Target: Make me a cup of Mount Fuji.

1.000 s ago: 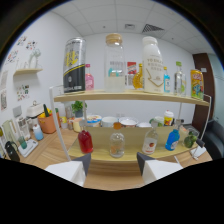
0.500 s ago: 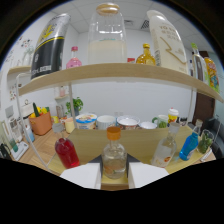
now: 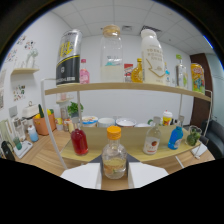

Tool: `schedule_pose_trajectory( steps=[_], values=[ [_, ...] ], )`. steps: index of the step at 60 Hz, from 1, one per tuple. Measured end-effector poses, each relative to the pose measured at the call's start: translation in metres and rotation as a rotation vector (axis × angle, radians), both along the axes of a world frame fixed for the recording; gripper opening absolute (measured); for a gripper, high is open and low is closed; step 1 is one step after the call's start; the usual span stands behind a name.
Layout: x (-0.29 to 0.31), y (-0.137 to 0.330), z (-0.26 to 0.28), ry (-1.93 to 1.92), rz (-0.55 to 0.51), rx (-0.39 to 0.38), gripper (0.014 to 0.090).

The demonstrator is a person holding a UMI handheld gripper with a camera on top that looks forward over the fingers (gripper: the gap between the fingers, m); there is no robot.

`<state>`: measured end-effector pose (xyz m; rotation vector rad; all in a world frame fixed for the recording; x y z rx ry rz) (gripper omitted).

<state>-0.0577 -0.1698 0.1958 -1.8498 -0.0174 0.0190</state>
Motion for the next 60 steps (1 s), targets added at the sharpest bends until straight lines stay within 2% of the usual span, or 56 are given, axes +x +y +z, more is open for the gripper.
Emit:
schedule_pose_trajectory(
  steps=[16, 28, 47, 60],
  values=[
    [-0.019, -0.05, -0.056, 0.127, 0.001, -0.078, 0.035],
    [-0.025, -0.052, -0.078, 0.578, -0.054, -0.163, 0.0351],
    [-0.012, -0.037, -0.061, 1.427, -0.123, -0.154, 0.0348],
    [-0.003, -0.034, -0.066, 1.79, -0.158, -0.164, 0.0347]
  ],
)
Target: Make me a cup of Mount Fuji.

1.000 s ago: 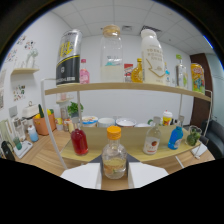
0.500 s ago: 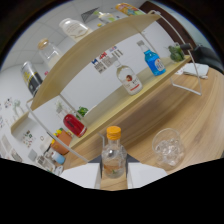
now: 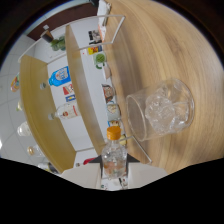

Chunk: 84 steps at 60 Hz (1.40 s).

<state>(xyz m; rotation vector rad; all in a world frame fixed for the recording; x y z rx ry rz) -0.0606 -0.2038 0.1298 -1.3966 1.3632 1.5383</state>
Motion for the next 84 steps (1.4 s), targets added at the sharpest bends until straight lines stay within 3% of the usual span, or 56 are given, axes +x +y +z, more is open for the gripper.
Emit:
schedule_pose_trajectory(
  steps=[23, 39, 46, 55, 66, 84],
  values=[
    [0.001, -0.005, 0.01, -0.011, -0.002, 0.008, 0.0349],
    [-0.037, -0.012, 0.073, -0.773, 0.06, 0.182, 0.035],
    [-0.065, -0.012, 0.071, -1.226, 0.085, 0.243, 0.035],
    [-0.1, -0.008, 0.019, -1.584, 0.17, 0.218, 0.035],
    [-0.126, -0.003, -0.064, -1.691, 0.331, 0.102, 0.0348],
    [-0.142, -0.002, -0.112, -1.699, 0.454, -0.01, 0.0352]
  ],
)
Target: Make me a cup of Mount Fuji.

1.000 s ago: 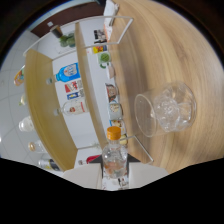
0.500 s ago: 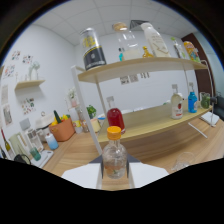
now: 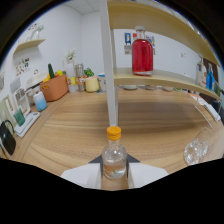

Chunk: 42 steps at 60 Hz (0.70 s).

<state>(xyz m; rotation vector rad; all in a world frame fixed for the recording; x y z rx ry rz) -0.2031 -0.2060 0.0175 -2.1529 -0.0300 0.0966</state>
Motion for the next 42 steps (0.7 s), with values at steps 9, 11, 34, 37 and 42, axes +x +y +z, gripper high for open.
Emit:
schedule_pose_trajectory(
  steps=[9, 11, 34, 37, 42],
  values=[
    [0.001, -0.001, -0.008, 0.005, -0.013, -0.056, 0.0356],
    [0.001, -0.001, -0.009, 0.004, -0.011, -0.056, 0.036],
    [-0.007, -0.033, -0.005, -0.007, 0.075, -0.105, 0.083],
    [-0.002, -0.04, 0.007, 0.011, 0.072, -0.096, 0.0853],
    [0.012, -0.05, 0.036, 0.036, 0.073, -0.046, 0.0854]
  ],
)
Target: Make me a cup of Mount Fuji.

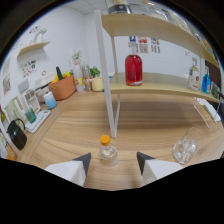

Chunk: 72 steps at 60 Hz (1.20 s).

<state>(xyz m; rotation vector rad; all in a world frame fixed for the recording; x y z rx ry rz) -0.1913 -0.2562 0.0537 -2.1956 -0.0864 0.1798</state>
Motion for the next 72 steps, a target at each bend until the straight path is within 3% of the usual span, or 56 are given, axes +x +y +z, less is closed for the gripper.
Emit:
schedule_pose_trajectory(
  steps=[14, 28, 40, 57, 62, 72],
  values=[
    [0.092, -0.034, 0.075, -0.038, 0.008, 0.197, 0.0858],
    [0.207, -0.039, 0.077, -0.058, -0.077, 0.165, 0.0855],
    [0.264, 0.01, 0.112, -0.045, -0.113, 0.227, 0.0855],
    [0.299, 0.106, 0.149, -0.006, -0.105, 0.312, 0.0832],
    [0.308, 0.128, 0.147, -0.015, -0.103, 0.315, 0.0745],
    [0.317, 0.155, 0.136, -0.045, -0.099, 0.301, 0.0448]
  ],
)
